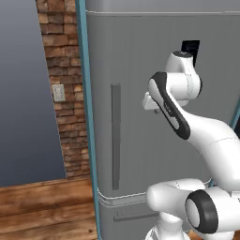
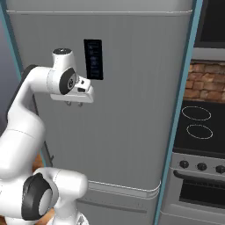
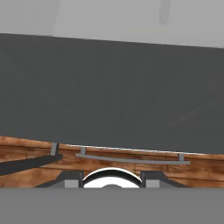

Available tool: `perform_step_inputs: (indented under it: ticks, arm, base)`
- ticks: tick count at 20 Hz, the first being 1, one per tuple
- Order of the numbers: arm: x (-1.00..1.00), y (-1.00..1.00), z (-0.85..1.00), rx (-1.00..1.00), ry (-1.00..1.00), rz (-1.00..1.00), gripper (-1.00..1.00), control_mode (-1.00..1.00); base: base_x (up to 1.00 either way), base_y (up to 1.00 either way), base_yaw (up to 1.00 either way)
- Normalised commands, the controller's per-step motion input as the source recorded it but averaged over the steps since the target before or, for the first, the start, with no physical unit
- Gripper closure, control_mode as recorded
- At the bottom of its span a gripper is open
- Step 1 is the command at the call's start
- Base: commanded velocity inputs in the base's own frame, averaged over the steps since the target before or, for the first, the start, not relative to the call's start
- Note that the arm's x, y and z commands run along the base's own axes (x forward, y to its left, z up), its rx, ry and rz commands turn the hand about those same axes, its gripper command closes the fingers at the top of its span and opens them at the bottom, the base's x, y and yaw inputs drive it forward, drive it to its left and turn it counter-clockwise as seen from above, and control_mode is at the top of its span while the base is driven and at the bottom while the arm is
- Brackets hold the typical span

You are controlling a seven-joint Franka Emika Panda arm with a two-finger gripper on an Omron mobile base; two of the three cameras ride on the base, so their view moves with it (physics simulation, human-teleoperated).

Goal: Retrieve the sausage and cheese from the fridge and place them on the cutting board on the counter.

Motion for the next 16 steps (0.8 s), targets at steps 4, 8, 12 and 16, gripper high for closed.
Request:
perform_step_inputs:
  ticks: [4,8,12,16]
  arm:
    - [0.00,0.00,0.00,0.00,0.00,0.00,-1.00,1.00]
    - [0.00,0.00,0.00,0.00,0.00,0.00,-1.00,1.00]
    - [0.00,0.00,0.00,0.00,0.00,0.00,-1.00,1.00]
    - [0.00,0.00,0.00,0.00,0.00,0.00,-1.00,1.00]
  base:
    - [0.00,0.06,0.00]
    - [-0.32,0.52,0.00]
    - [-0.67,0.45,0.00]
    - [-0.86,0.31,0.00]
